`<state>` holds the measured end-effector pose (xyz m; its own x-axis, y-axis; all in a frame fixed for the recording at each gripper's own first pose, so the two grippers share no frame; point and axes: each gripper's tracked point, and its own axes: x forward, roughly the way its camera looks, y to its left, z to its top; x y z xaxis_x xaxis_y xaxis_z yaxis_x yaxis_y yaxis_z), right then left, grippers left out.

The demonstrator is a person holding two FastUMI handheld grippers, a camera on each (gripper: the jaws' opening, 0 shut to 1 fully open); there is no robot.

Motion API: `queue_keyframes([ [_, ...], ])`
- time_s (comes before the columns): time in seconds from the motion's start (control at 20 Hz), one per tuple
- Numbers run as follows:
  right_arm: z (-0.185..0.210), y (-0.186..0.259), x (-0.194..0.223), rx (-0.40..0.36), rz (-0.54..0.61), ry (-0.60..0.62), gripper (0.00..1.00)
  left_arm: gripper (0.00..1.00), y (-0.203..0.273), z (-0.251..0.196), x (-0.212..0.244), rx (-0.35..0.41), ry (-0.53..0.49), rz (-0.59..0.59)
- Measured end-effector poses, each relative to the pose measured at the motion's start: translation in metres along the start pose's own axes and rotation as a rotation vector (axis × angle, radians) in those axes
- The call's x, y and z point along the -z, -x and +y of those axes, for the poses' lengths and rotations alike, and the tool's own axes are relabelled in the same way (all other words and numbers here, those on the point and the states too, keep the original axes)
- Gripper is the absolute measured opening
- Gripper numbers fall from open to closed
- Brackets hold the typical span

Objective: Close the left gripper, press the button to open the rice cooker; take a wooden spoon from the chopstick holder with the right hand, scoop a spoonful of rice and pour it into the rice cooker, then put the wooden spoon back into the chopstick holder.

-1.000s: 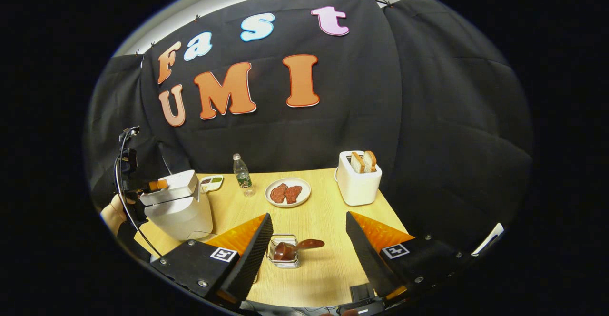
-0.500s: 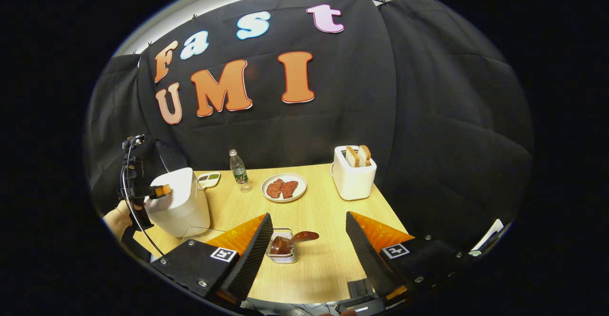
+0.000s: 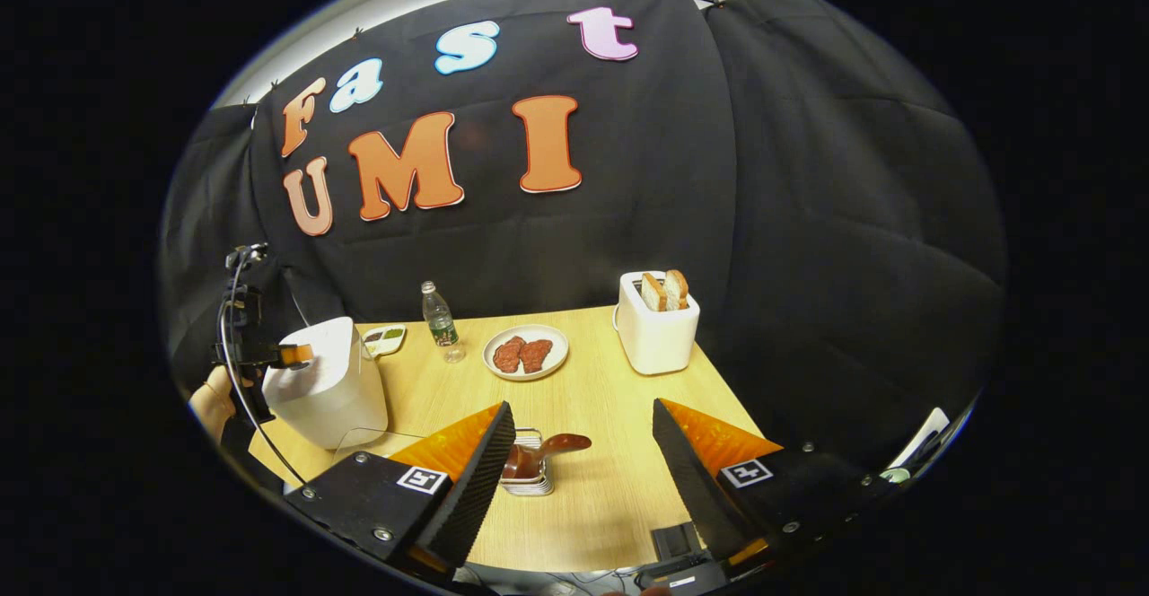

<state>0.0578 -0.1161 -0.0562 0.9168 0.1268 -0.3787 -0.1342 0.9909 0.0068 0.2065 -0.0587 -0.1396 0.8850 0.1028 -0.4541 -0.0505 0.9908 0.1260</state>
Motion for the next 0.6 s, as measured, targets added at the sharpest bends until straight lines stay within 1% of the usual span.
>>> queue_keyframes([
  [0.15,0.004,0.003,-0.02,-0.003,-0.037,0.014,0.95,0.99,0.038,0.005,-0.04,0.048,0.04,-0.063],
  [0.3,0.009,0.006,-0.045,0.003,-0.087,0.042,0.95,0.99,0.083,0.021,-0.096,0.071,0.039,-0.167],
  [0.5,0.011,0.017,-0.09,0.013,-0.169,0.078,0.95,1.0,0.16,0.051,-0.155,0.049,0.02,-0.311],
  [0.6,0.011,0.023,-0.109,0.017,-0.202,0.074,0.95,1.0,0.196,0.066,-0.172,0.03,0.012,-0.364],
])
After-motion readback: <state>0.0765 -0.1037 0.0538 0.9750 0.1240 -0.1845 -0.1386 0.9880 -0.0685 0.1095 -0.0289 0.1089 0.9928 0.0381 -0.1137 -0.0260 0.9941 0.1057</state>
